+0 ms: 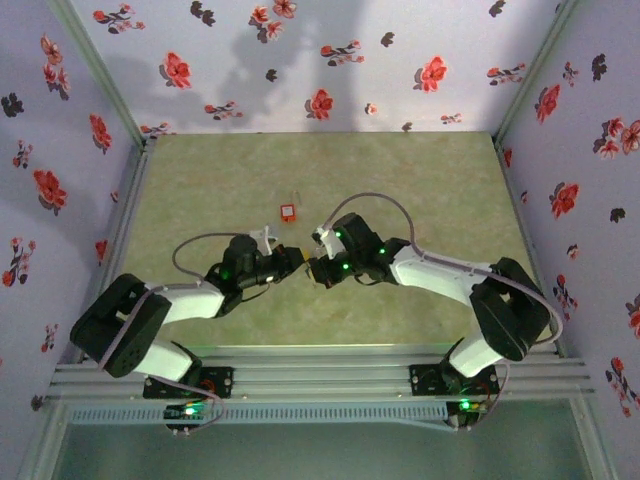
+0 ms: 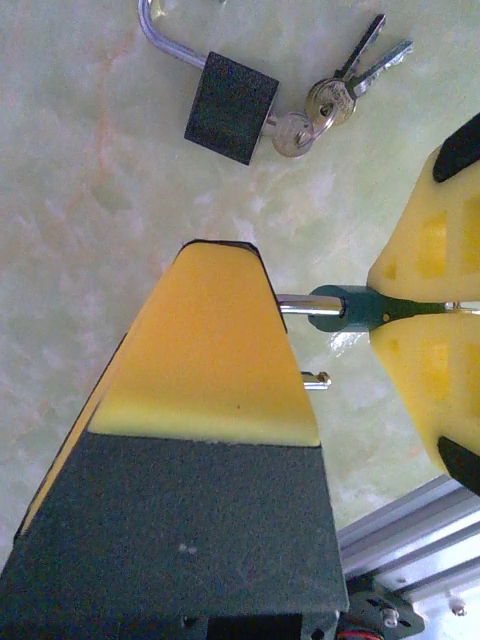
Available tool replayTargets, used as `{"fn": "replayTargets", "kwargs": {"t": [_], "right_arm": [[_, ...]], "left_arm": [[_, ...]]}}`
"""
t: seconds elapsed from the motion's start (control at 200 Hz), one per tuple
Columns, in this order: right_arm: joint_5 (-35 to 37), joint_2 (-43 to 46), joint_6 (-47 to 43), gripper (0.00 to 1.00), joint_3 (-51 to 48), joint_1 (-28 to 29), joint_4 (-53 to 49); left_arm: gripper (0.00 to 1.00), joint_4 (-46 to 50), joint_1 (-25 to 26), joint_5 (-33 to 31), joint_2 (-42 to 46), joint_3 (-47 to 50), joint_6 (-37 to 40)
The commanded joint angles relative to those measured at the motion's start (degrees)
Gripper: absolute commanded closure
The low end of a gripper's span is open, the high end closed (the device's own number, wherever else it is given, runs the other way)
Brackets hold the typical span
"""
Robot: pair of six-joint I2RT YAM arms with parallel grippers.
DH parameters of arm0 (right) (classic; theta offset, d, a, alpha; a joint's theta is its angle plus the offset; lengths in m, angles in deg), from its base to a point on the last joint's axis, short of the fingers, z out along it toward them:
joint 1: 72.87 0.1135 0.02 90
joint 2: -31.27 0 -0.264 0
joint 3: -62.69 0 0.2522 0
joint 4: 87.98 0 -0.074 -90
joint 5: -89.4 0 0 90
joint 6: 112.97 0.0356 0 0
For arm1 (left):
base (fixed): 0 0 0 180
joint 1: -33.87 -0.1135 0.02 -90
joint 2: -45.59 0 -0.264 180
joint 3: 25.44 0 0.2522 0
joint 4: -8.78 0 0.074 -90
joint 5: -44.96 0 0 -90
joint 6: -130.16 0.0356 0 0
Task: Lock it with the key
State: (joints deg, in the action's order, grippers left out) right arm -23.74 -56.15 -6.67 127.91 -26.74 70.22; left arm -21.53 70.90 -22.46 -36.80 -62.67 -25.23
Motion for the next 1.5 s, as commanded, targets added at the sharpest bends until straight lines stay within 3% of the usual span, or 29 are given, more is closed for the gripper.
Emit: {"fn": "replayTargets", "kwargs": {"t": [0.0,0.38,0.915,1.495], "right_arm": [[-3.17,1.81,0.4,1.0,-0.92,0.01,2.06],[-11.1,4.72,0.81,1.0,-2.88,-0.05,5.09],[-24.4,10.14,4.98,1.0,-6.98,-0.03,13.04],[-32.26,14.28,11.49,1.0,-11.27,-1.06,26.17]], "left_arm": [[1.0,-3.19,0.23,0.82,1.1,1.48,1.24],[1.0,-9.84,0.23,3.63,0.87,3.37,1.72],[1.0,-22.11,-2.32,13.18,-1.2,9.35,3.83],[1.0,-24.31,-1.51,17.01,3.03,11.45,6.29]]}}
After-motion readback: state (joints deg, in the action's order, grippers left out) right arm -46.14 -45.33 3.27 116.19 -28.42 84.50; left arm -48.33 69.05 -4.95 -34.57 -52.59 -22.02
